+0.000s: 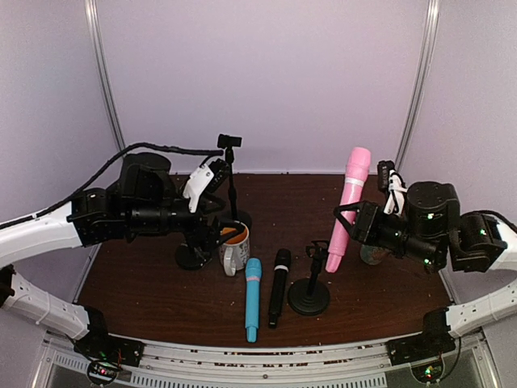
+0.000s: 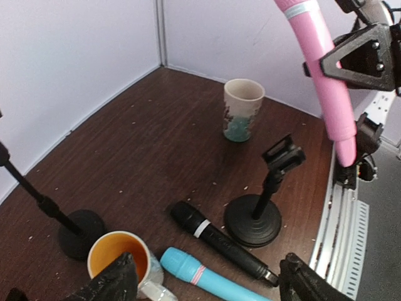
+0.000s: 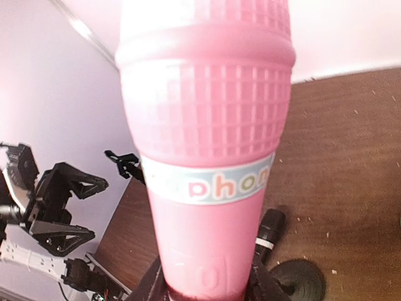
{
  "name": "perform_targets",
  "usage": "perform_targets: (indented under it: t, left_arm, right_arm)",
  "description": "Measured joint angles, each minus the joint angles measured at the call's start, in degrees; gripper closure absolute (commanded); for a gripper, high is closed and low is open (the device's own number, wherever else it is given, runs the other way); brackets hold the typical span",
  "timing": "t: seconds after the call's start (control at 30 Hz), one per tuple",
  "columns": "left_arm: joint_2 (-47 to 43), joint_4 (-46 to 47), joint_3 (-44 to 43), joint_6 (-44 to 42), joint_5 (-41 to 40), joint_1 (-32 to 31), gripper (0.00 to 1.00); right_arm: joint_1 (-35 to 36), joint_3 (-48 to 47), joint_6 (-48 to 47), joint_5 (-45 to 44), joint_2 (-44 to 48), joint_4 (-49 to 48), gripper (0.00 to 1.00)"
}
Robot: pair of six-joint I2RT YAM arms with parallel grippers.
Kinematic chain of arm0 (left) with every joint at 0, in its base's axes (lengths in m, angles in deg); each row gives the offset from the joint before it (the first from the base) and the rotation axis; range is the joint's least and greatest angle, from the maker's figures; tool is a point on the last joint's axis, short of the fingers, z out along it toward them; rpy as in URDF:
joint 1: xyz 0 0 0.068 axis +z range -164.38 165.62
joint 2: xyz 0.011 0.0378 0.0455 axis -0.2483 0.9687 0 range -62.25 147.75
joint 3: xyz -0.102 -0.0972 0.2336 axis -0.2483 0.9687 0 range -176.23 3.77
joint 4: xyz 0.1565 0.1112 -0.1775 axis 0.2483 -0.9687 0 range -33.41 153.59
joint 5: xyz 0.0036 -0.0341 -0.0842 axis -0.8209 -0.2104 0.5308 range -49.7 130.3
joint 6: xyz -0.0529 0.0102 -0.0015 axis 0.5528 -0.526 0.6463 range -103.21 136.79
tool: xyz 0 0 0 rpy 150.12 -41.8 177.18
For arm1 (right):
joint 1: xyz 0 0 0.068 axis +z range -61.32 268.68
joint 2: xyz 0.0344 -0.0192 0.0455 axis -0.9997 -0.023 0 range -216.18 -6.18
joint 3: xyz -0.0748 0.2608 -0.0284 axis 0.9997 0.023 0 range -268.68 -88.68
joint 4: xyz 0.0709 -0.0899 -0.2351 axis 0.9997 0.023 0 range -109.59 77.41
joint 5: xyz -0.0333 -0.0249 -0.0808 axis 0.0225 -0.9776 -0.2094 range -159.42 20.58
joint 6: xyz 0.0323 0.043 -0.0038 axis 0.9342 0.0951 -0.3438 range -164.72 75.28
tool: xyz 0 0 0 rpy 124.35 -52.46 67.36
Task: Attach the microphones to the stand
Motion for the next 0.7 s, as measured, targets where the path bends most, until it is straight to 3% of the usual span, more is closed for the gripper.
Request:
perform_targets:
  t: [0.17,0.3,0.7]
  left_arm:
    - [1.51,4.24,-0.04,2.23,8.68,-0.22,0.2]
    - [3.04,8.15,-0.85,3.32,12.59,-1.36,0.21]
    - [8.61,23.47,-2.12,6.51,26.45,-2.97,0.29]
  right_arm:
    - [-1.01,6.16,-20.02,8.37,0.31,-20.28,1.0]
    - [-1.11,6.97,-28.17,15.13,-0.48,-31.82,1.0]
    - [-1.14,10.45,-35.41,27.61,-3.78,-50.29,1.0]
